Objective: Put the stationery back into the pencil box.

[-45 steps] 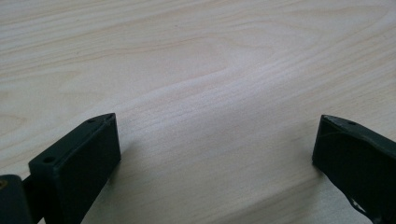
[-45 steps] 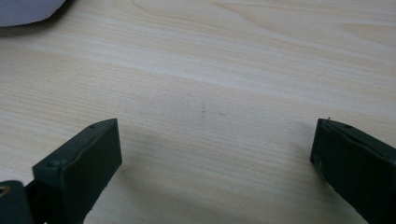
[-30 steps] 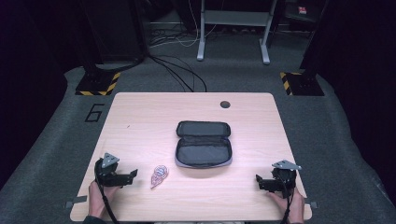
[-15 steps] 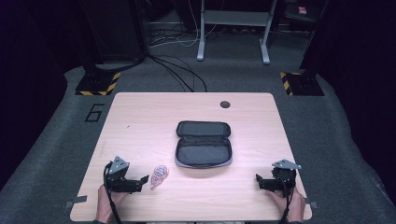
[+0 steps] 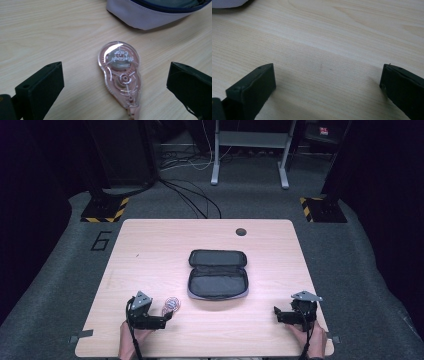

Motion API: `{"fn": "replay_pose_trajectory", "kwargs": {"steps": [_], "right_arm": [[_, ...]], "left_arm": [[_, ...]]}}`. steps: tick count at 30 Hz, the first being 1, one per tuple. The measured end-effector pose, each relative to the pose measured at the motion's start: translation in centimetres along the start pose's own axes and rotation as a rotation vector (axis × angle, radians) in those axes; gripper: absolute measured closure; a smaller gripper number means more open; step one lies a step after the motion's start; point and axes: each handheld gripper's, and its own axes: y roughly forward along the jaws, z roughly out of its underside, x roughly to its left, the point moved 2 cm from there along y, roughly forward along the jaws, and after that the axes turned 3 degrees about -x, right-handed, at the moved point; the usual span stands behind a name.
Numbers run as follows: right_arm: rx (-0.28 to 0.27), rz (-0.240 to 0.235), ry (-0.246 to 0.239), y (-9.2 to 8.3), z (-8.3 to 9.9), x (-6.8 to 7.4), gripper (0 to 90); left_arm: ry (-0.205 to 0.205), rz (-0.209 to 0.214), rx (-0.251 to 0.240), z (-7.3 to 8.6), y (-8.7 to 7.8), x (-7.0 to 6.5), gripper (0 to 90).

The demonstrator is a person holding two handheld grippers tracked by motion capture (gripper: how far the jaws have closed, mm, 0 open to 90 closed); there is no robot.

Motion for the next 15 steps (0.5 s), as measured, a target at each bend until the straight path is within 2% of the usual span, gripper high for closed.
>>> {"fn": "replay_pose_trajectory", "kwargs": {"steps": [6,7,9,12,15], "right_arm": [[0.0,0.0,0.0,0.0,0.0,0.0,0.0],[0.0,0.0,0.0,0.0,0.0,0.0,0.0],[0.0,0.0,0.0,0.0,0.0,0.0,0.0],[0.0,0.0,0.0,0.0,0.0,0.0,0.0],[0.0,0.0,0.0,0.0,0.0,0.0,0.0]], "left_arm": [[0.034,0.011,0.047,0.1,0.7,-0.9,9.2],[0.039,0.003,0.039,0.1,0.9,-1.0,10.8],[0.038,0.008,0.046,0.1,0.9,-1.0,13.4],[0.035,-0.012,0.059,0.1,1.2,-1.0,26.1],[0.032,-0.026,0.071,0.1,1.4,-1.0,30.4]]}}
